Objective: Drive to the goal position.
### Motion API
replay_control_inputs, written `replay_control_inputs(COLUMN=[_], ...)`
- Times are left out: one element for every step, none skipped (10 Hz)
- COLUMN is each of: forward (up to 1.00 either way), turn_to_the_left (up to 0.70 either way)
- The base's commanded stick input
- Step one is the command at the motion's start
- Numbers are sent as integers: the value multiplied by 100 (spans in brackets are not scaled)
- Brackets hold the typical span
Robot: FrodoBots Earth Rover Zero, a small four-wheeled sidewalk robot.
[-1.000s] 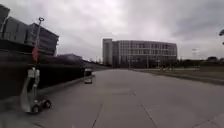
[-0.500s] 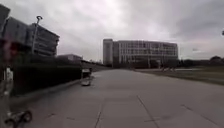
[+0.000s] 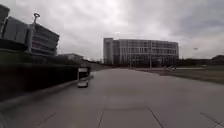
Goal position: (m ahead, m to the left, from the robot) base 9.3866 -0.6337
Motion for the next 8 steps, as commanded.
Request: replay_control_inputs(forward=[85,85,85,85,85,85,85,85], turn_to_the_left=[4,4,4,4,4,4,4,4])
